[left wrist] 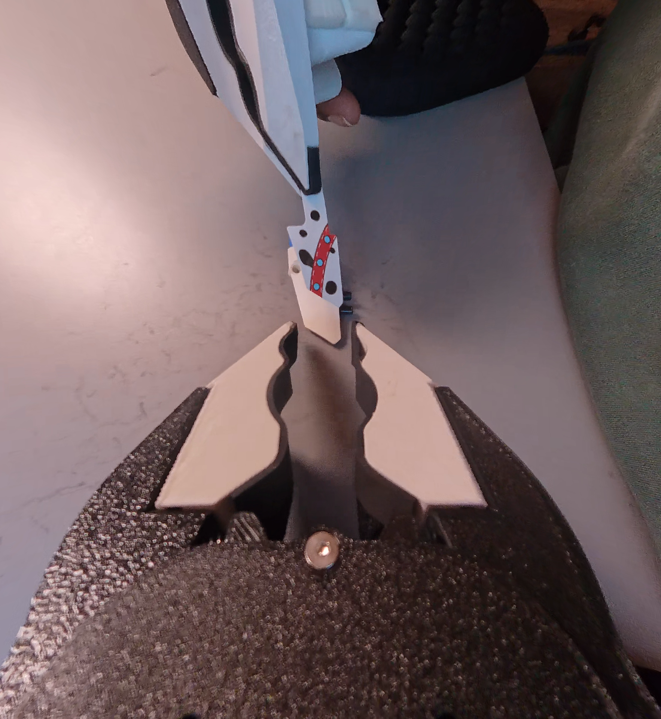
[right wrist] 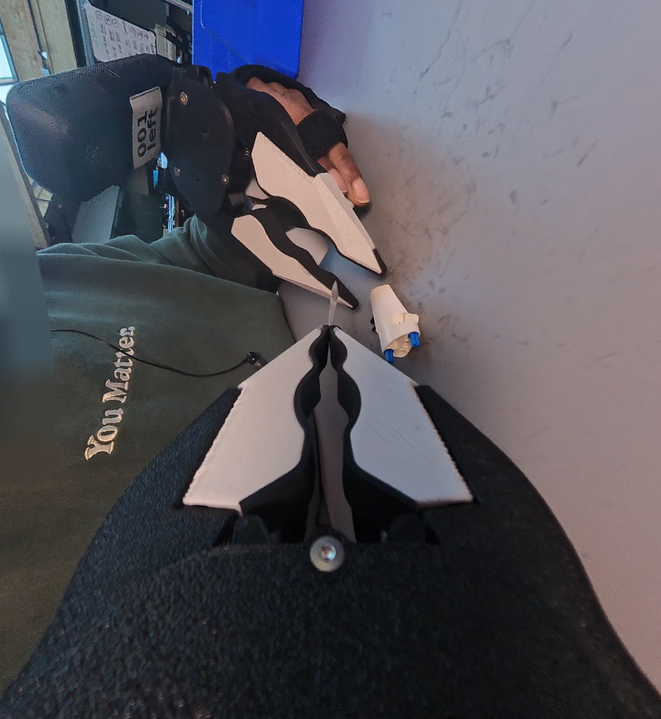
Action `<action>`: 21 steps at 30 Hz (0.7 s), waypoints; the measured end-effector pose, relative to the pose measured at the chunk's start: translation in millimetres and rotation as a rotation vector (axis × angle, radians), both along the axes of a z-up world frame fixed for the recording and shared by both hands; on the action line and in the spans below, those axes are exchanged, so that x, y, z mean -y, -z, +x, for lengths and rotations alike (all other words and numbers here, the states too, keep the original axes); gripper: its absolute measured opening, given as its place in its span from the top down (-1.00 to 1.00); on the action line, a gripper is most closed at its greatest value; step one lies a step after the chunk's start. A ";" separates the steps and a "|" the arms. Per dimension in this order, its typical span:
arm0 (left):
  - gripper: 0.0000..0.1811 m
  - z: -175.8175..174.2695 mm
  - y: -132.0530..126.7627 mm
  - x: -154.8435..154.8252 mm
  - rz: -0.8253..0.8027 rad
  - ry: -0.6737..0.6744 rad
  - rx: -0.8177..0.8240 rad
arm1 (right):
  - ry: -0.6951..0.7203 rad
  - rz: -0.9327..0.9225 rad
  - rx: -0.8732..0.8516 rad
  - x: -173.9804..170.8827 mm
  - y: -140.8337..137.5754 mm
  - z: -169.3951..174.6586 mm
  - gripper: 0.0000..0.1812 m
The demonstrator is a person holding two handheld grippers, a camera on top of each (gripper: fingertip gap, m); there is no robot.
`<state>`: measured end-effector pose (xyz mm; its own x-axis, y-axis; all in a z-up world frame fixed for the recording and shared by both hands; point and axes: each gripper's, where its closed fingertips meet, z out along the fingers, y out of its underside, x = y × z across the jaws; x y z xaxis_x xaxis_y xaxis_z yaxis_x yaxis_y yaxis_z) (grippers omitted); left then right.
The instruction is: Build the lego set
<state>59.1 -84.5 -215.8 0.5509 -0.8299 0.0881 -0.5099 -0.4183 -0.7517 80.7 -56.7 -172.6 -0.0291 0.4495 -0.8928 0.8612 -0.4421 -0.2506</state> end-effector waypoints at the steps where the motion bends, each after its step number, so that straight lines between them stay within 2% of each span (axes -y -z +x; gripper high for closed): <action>1: 0.70 -0.7 -2.2 -0.3 0.002 -0.004 0.010 | 0.003 0.000 -0.002 -0.2 -0.7 -0.1 1.00; 11: 0.63 -18.3 -12.0 -10.4 0.019 -0.085 0.068 | 0.017 0.026 -0.031 -9.7 -16.6 -7.1 1.00; 21: 0.62 -21.6 -6.6 -10.0 0.003 -0.091 0.044 | 0.010 -0.007 0.028 -1.7 -1.0 -6.8 1.00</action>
